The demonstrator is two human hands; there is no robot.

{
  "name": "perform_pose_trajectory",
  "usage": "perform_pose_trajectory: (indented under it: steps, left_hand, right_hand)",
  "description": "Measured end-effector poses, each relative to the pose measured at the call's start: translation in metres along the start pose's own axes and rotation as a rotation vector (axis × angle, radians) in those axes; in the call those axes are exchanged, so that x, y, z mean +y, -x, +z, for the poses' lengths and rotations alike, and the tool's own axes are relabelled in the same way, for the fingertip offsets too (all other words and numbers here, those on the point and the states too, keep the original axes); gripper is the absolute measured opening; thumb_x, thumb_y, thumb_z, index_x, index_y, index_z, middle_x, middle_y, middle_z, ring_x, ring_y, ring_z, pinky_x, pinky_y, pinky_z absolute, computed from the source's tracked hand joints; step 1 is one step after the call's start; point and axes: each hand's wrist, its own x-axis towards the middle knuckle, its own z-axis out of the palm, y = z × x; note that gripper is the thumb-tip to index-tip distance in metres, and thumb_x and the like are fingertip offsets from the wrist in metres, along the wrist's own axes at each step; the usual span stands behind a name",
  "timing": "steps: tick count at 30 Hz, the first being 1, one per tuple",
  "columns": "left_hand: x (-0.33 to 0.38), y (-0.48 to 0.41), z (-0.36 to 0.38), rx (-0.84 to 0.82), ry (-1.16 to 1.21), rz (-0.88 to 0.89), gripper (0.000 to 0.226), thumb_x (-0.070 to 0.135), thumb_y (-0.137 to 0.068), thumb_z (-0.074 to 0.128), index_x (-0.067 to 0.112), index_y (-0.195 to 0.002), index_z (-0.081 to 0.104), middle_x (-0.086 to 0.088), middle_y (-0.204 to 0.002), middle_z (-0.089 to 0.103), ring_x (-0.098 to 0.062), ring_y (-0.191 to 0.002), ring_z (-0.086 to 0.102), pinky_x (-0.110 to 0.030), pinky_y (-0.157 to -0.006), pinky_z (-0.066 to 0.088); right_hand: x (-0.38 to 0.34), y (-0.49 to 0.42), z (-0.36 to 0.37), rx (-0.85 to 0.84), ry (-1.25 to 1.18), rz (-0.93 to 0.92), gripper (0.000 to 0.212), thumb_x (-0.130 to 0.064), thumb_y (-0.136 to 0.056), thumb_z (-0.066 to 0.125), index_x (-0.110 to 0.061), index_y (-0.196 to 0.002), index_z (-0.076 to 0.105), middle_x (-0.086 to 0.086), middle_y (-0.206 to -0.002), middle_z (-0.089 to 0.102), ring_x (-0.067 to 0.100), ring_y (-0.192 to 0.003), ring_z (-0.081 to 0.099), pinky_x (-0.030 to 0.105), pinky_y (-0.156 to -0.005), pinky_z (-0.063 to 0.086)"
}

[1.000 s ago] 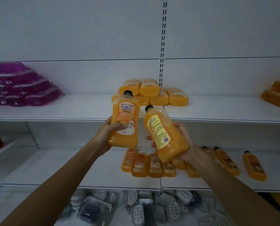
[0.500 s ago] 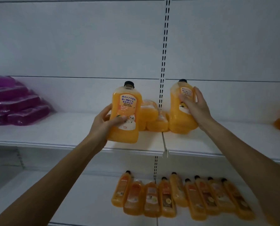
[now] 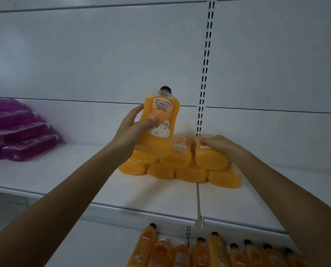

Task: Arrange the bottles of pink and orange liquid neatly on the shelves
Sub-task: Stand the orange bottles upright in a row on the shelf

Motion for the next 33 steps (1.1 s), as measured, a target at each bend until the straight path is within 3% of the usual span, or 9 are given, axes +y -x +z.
perform_pose_trajectory:
  steps: [2, 6, 9, 11, 14, 16, 19, 24, 33]
  left_hand:
    - [0.003, -0.007, 0.012, -0.002, -0.017, -0.021, 0.054, 0.029, -0.09, 0.059, 0.03, -0.139, 0.038, -0.001, -0.119, 0.059, -0.022, -0.1, 0.063, -0.038, -0.081, 0.053]
    - [0.0, -0.018, 0.049, -0.034, -0.028, -0.058, 0.049, 0.024, -0.09, 0.06, 0.028, -0.136, 0.041, -0.002, -0.114, 0.056, -0.023, -0.097, 0.061, -0.037, -0.08, 0.053]
    - [-0.012, -0.033, 0.079, -0.02, 0.023, -0.172, 0.049, 0.024, -0.091, 0.059, 0.026, -0.137, 0.041, -0.006, -0.127, 0.053, -0.029, -0.107, 0.058, -0.042, -0.089, 0.052]
    - [-0.018, -0.045, 0.095, 0.014, 0.002, -0.229, 0.047, 0.025, -0.093, 0.056, 0.021, -0.138, 0.041, -0.01, -0.134, 0.05, -0.031, -0.113, 0.054, -0.045, -0.096, 0.048]
    - [-0.022, -0.059, 0.107, 0.065, -0.21, -0.207, 0.037, 0.026, -0.096, 0.046, 0.01, -0.13, 0.046, -0.013, -0.127, 0.052, -0.029, -0.108, 0.05, -0.038, -0.089, 0.044]
    - [-0.025, -0.061, 0.103, 0.047, -0.528, -0.161, 0.038, 0.033, -0.097, 0.037, 0.009, -0.125, 0.047, -0.013, -0.121, 0.051, -0.029, -0.105, 0.046, -0.038, -0.084, 0.038]
    - [-0.031, -0.065, 0.093, 0.013, -0.827, -0.067, 0.048, 0.048, -0.096, 0.031, 0.017, -0.127, 0.05, -0.008, -0.133, 0.05, -0.032, -0.118, 0.044, -0.044, -0.094, 0.036]
    - [-0.009, -0.027, 0.092, 0.008, -0.743, 0.204, 0.04, 0.041, -0.094, 0.045, 0.028, -0.132, 0.05, -0.009, -0.145, 0.038, -0.031, -0.134, 0.028, -0.044, -0.106, 0.029]
    - [-0.003, 0.062, 0.072, -0.004, -0.713, 0.307, 0.046, 0.046, -0.08, 0.051, 0.026, -0.121, 0.059, -0.008, -0.13, 0.053, -0.029, -0.12, 0.045, -0.043, -0.098, 0.041]
  right_hand:
    - [-0.001, -0.005, -0.001, 0.034, 0.071, -0.004, 0.078, -0.065, -0.082, 0.05, -0.014, -0.139, 0.037, 0.019, -0.145, 0.028, 0.038, -0.132, 0.029, 0.046, -0.104, 0.032]
    - [0.002, -0.012, -0.006, -0.035, -0.169, -0.036, 0.057, -0.054, -0.09, 0.044, -0.012, -0.128, 0.049, 0.012, -0.126, 0.053, 0.031, -0.113, 0.052, 0.038, -0.093, 0.044]
    - [0.01, -0.007, -0.009, -0.046, -0.326, -0.081, 0.045, -0.042, -0.099, 0.035, -0.011, -0.126, 0.053, 0.011, -0.117, 0.059, 0.021, -0.092, 0.057, 0.031, -0.079, 0.045]
    - [0.013, -0.002, -0.009, -0.021, -0.288, -0.137, 0.046, -0.044, -0.099, 0.032, -0.012, -0.125, 0.055, 0.009, -0.117, 0.06, 0.02, -0.093, 0.056, 0.03, -0.077, 0.043]
    - [0.02, -0.002, -0.008, -0.003, -0.144, -0.196, 0.051, -0.05, -0.097, 0.032, -0.016, -0.126, 0.057, 0.008, -0.126, 0.059, 0.021, -0.101, 0.056, 0.026, -0.066, 0.039]
    - [0.023, 0.0, -0.008, -0.002, -0.105, -0.235, 0.05, -0.048, -0.098, 0.032, -0.017, -0.128, 0.056, 0.008, -0.129, 0.057, 0.02, -0.101, 0.053, 0.021, -0.059, 0.034]
    - [0.024, 0.003, -0.01, 0.055, -0.072, -0.302, 0.043, -0.04, -0.099, 0.033, -0.013, -0.123, 0.058, 0.01, -0.125, 0.058, 0.02, -0.102, 0.052, 0.025, -0.067, 0.038]
    - [0.032, 0.018, -0.019, 0.274, -0.036, -0.382, 0.053, -0.037, -0.095, 0.046, -0.014, -0.143, 0.039, 0.007, -0.144, 0.045, 0.025, -0.13, 0.043, 0.038, -0.105, 0.037]
    - [0.072, 0.094, -0.027, 0.526, -0.051, -0.372, 0.058, -0.026, -0.09, 0.056, -0.014, -0.143, 0.038, 0.008, -0.135, 0.052, 0.026, -0.122, 0.048, 0.04, -0.096, 0.042]
